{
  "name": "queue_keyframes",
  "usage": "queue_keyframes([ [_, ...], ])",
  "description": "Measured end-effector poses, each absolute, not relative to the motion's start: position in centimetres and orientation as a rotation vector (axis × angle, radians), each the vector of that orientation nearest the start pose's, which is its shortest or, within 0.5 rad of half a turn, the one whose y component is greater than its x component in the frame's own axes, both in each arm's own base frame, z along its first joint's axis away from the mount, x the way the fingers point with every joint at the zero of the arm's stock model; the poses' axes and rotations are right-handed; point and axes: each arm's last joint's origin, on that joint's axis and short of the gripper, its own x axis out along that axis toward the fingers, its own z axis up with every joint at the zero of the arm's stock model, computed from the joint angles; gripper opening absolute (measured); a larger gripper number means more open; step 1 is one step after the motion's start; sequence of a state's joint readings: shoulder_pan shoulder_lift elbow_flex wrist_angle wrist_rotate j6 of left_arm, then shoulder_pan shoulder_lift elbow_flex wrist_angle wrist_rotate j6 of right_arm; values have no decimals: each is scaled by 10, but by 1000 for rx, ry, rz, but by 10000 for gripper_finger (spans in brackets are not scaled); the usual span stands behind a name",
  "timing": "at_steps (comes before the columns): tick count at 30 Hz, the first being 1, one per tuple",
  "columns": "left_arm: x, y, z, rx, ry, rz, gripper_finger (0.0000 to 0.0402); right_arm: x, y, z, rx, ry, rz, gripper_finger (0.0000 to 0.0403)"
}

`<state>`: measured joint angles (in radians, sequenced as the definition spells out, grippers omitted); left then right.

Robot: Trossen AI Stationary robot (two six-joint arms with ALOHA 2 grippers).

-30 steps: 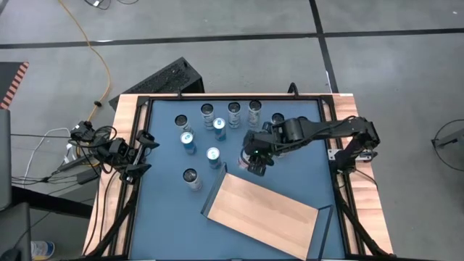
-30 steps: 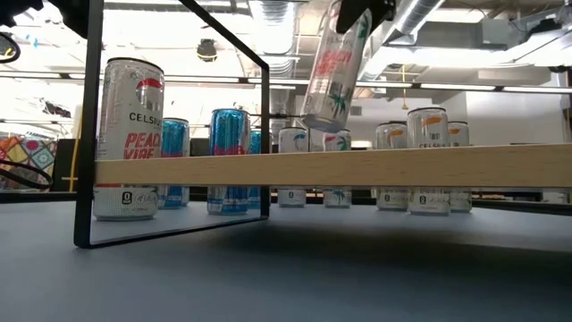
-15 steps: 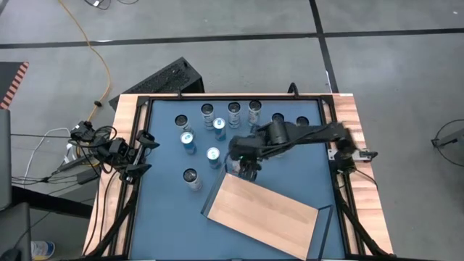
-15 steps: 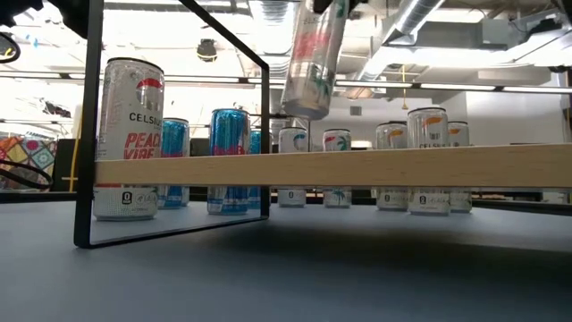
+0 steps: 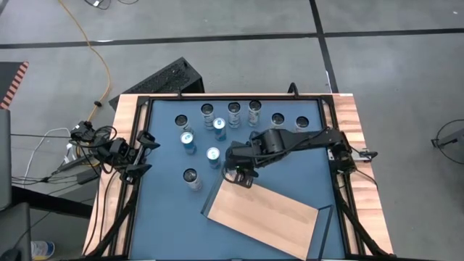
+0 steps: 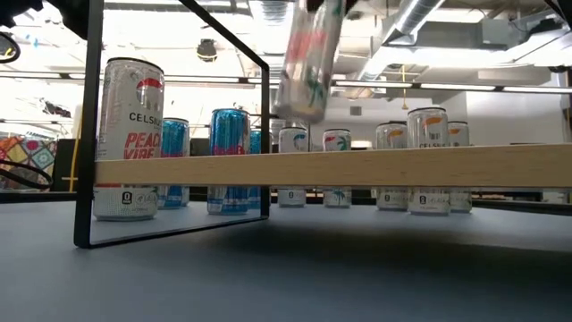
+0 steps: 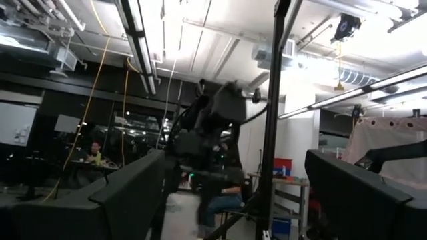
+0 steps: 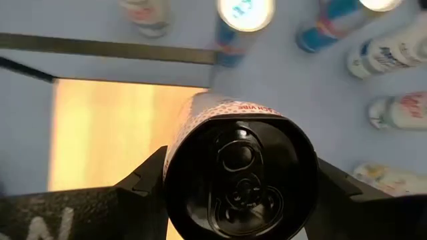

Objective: Place canned beverage on shelf
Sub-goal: Put the middle white pink soda can on the shelf

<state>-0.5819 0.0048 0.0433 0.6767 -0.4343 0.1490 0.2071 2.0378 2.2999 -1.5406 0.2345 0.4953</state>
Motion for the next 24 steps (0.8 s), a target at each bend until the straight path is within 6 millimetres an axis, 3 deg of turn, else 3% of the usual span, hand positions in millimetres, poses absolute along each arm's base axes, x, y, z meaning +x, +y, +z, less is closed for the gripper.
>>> queue_keyframes([
  [15,66,-29,234,-213,-602,-105,348,406,87,328,51,1317,-220,232],
  [24,66,-29,234,-210,-602,-104,348,409,83,329,53,1299,-221,232],
])
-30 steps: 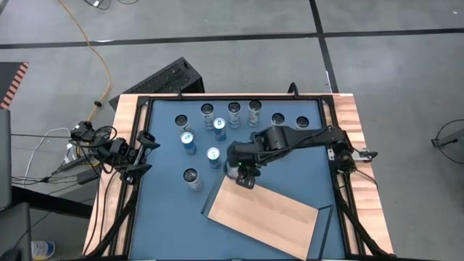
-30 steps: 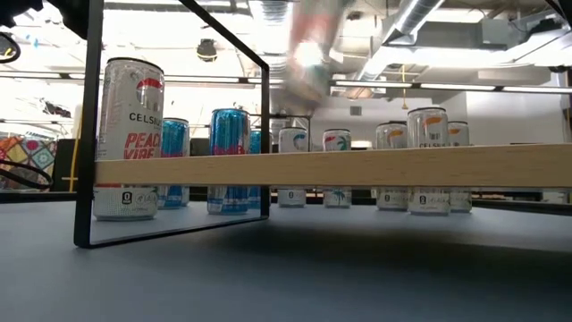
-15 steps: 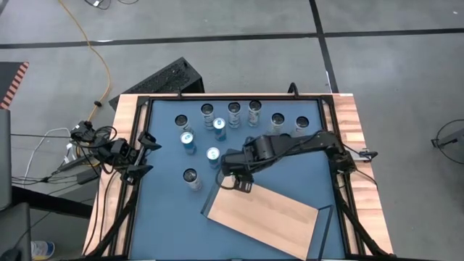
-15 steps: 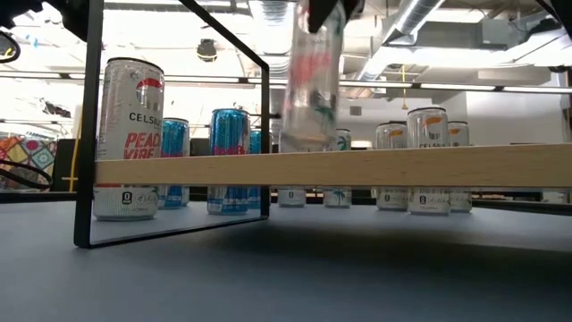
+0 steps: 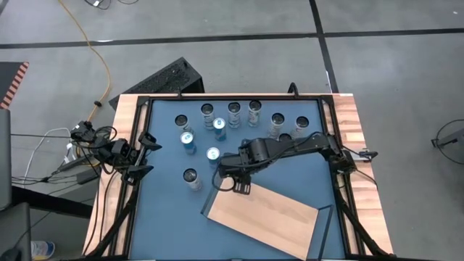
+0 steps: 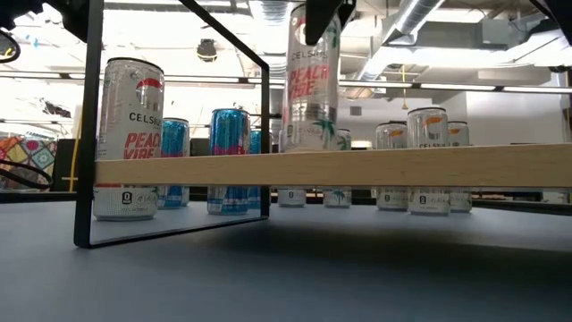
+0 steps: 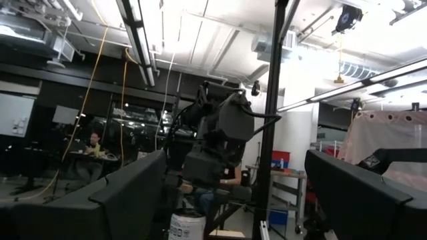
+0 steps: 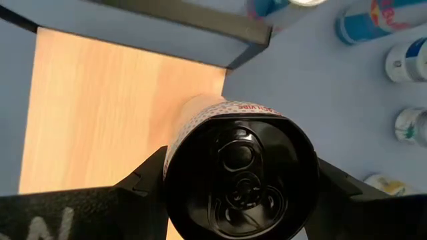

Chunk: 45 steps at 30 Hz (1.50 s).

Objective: Place canned beverage on shelf
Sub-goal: Put the middle white pink soda can on the shelf

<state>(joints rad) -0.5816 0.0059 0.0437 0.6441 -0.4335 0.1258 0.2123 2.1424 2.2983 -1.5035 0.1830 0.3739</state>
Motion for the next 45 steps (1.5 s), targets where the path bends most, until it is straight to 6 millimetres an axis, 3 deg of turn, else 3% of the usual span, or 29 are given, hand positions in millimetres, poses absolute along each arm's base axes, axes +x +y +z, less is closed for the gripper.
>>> queue_keyframes([
  [21,67,-29,233,-215,-599,-103,348,415,81,327,55,1245,-255,232],
  [26,67,-29,233,-216,-599,-106,348,420,83,315,45,1283,-254,232],
  [33,67,-29,233,-218,-598,-103,348,422,84,313,36,1286,-238,232],
  [45,67,-29,233,-218,-599,-107,348,423,84,313,64,1296,-190,259],
])
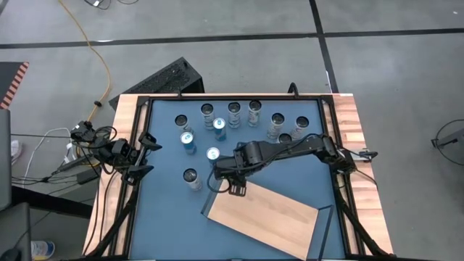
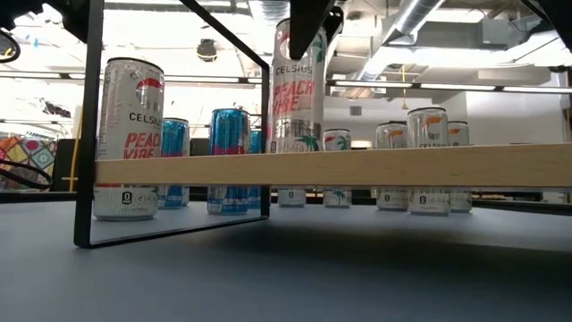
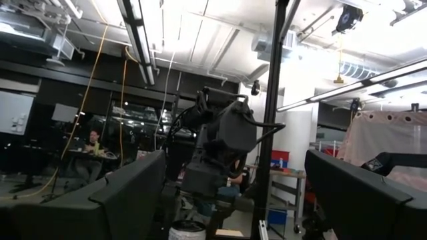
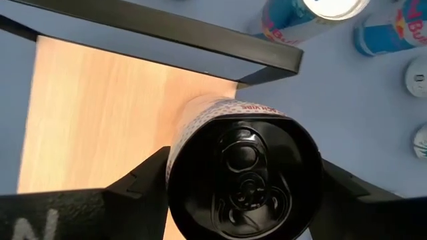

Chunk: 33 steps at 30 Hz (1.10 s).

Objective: Place canned beverage on shelf
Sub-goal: Put the middle white pink soda can on the shelf

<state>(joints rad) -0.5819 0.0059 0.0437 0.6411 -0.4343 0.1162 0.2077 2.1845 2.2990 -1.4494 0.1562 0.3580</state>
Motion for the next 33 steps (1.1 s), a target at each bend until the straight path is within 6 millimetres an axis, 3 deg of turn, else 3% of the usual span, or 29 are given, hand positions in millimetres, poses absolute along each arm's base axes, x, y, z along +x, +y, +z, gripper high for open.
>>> queue_keyframes([
  [18,67,-29,233,-218,-599,-108,348,426,85,314,82,1271,-154,341],
  [33,67,-29,233,-219,-593,-109,348,424,77,314,61,1303,-157,346],
])
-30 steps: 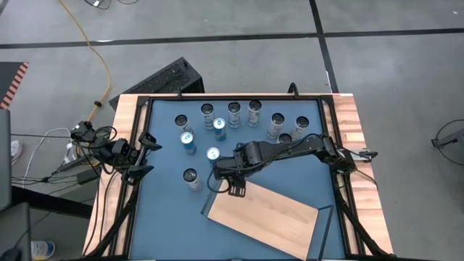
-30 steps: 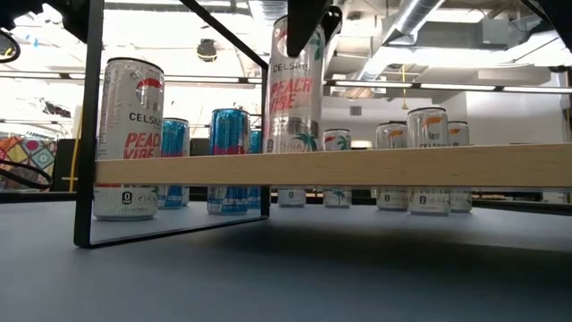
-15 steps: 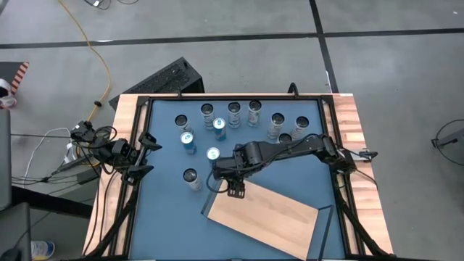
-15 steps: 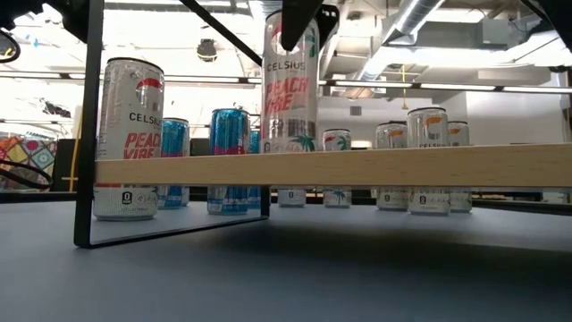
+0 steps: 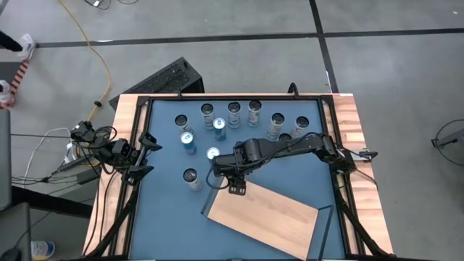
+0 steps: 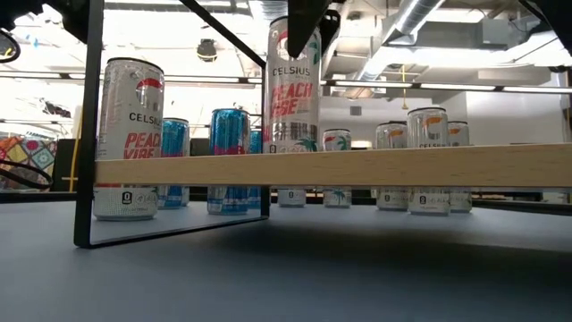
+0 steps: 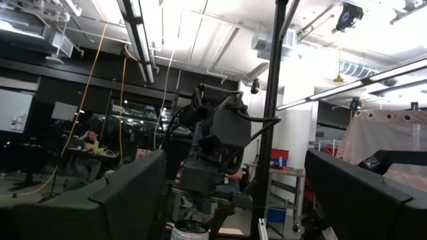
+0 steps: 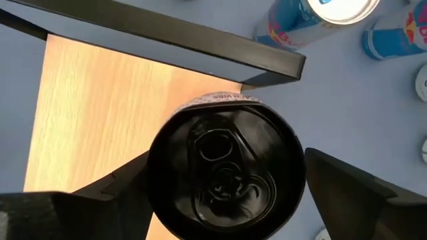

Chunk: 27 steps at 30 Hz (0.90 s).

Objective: Place canned beverage on shelf
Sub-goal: Put the middle white pink soda can on the shelf, then put the bottom white pink soda can aligned with the other white pink soda can on the shelf

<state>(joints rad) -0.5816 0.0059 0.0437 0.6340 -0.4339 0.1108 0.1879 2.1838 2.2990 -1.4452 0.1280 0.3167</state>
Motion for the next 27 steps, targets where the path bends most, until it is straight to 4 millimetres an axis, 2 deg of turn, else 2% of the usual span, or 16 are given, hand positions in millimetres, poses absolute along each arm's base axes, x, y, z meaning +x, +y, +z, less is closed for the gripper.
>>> queue_keyframes([
  [13,67,-29,233,-222,-591,-101,348,420,77,318,48,1310,-149,376],
  [20,70,-29,228,-257,-521,-32,348,412,75,341,58,1263,-141,377],
  [24,73,-30,224,-295,-466,-31,348,397,73,356,56,1256,-143,377],
  [27,73,-29,230,-306,-384,-25,348,389,71,365,42,1248,-160,377],
])
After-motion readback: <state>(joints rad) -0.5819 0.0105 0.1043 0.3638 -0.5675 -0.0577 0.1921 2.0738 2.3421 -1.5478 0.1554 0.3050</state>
